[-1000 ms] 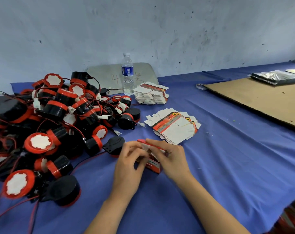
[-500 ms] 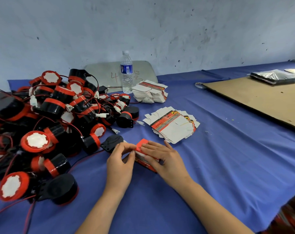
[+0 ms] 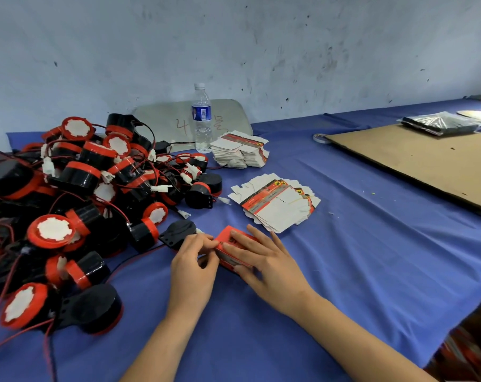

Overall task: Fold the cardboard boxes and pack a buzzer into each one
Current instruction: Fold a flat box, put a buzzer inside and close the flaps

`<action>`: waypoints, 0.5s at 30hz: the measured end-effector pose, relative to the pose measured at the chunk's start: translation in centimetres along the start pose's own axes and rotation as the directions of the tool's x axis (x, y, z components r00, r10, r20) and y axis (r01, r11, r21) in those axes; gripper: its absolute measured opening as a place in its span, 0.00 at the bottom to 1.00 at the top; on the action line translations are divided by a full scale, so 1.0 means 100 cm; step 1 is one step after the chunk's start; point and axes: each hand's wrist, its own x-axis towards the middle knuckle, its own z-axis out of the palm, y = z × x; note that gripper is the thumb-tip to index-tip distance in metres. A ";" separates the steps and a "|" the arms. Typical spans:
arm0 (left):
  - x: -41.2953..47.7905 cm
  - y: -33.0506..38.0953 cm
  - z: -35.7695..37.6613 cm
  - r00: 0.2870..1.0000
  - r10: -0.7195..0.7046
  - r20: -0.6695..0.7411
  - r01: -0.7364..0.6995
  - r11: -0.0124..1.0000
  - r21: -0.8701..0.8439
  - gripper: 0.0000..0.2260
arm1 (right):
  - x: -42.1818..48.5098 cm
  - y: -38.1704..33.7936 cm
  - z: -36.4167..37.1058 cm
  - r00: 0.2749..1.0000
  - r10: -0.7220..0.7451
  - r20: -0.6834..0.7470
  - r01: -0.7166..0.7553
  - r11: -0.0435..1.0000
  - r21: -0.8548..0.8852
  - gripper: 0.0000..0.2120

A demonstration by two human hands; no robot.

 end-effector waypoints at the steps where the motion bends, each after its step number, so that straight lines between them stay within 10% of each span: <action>1: -0.001 0.000 0.000 1.000 0.022 0.008 -0.022 0.999 0.023 0.15 | -0.002 0.001 0.001 1.000 -0.001 0.009 0.001 1.000 -0.018 0.23; 6: -0.004 0.003 -0.002 0.993 0.084 0.088 -0.090 0.994 0.069 0.16 | -0.012 0.000 0.006 0.991 -0.035 -0.130 0.052 0.990 0.128 0.27; 10: -0.005 0.005 0.000 0.992 0.104 0.075 -0.110 0.992 0.069 0.13 | -0.011 0.009 0.001 0.903 0.245 -0.353 -0.062 0.888 0.456 0.28; 15: -0.008 0.010 0.003 0.981 0.185 0.065 -0.193 0.969 0.153 0.10 | -0.010 0.010 0.002 0.925 0.215 -0.314 -0.074 0.911 0.406 0.19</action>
